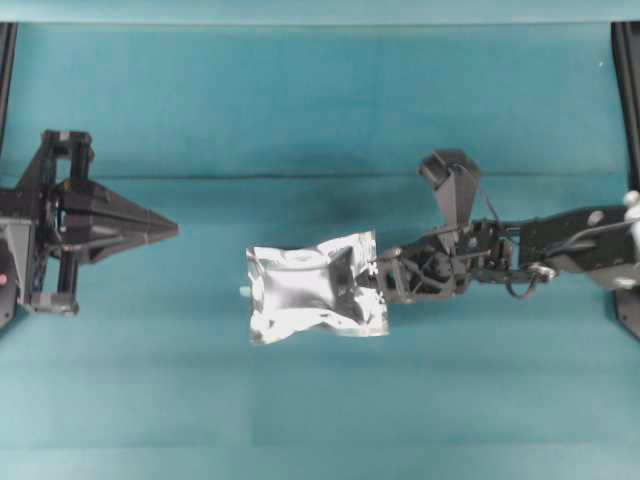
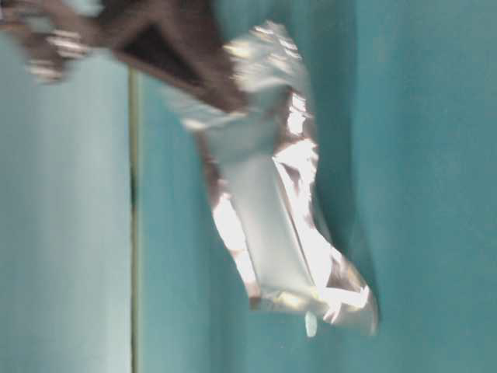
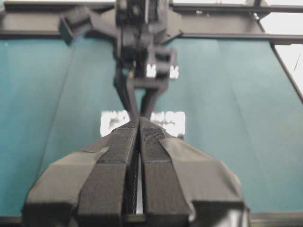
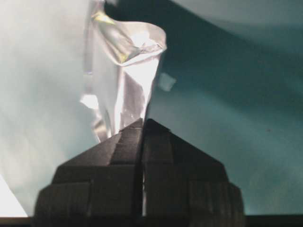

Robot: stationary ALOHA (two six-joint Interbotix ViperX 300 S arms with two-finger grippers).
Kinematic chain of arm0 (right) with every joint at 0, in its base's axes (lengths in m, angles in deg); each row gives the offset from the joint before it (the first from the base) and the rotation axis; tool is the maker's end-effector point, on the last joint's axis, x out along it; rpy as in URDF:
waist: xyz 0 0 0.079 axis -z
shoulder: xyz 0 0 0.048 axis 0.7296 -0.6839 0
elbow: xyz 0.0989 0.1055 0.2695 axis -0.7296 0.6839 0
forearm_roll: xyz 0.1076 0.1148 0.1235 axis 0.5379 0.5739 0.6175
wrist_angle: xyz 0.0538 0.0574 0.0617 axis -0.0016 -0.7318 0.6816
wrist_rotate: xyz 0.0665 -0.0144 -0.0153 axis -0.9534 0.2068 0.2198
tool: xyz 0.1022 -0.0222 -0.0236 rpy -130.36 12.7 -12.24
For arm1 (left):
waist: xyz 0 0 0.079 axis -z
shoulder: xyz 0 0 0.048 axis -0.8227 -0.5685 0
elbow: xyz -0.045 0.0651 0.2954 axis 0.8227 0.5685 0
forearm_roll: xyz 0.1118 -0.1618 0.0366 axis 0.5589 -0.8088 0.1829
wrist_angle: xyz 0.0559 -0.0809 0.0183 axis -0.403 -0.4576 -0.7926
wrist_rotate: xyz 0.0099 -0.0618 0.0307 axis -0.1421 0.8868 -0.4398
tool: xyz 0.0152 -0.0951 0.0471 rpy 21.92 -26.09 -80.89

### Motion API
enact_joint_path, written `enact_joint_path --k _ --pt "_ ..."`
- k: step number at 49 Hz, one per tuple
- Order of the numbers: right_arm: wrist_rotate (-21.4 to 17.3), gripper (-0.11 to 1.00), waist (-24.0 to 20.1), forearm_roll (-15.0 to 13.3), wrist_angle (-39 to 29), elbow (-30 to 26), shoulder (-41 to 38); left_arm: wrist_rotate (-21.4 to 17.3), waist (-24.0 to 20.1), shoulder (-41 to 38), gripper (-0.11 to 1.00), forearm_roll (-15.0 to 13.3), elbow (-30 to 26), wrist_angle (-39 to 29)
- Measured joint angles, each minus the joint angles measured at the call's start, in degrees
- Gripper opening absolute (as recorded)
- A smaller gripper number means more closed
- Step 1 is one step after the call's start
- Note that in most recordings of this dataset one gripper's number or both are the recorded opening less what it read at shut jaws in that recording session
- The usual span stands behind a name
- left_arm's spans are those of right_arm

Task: Hand over the silver zip bag and make it stand upright.
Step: 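Close the right gripper on the bag's right edge and lift, then rotate the right gripper to hang the bag vertically toward center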

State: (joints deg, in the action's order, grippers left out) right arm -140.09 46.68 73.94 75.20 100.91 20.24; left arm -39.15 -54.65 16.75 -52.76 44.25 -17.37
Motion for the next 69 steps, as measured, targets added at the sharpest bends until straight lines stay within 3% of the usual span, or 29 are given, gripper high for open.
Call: enact_joint_path --k 6,13,28,44,61,69 --pt "5.1 -0.03 0.6 -3.4 -14.9 -5.5 3.6 0.0 0.0 0.2 0.01 0.0 0.2 -0.1" --pt "10.5 -0.03 1.5 -5.1 -28.7 -11.7 4.8 0.0 0.0 0.4 0.01 0.0 0.5 -0.1" --pt "22.9 -0.03 2.8 -5.4 -45.4 -25.0 1.6 -0.1 0.0 1.1 0.01 0.0 1.2 0.0" --pt "43.0 -0.03 2.9 -5.4 -66.2 -40.8 -7.7 -0.1 -0.1 1.3 0.01 0.0 1.4 -0.1" --pt "54.0 -0.03 2.8 -5.6 -71.2 -50.3 -15.0 -0.1 -0.1 1.3 0.01 0.0 1.7 -0.1" --pt "58.8 -0.03 2.4 -8.4 -71.4 -52.7 -17.4 0.8 -0.1 1.4 0.01 0.0 2.1 -0.1"
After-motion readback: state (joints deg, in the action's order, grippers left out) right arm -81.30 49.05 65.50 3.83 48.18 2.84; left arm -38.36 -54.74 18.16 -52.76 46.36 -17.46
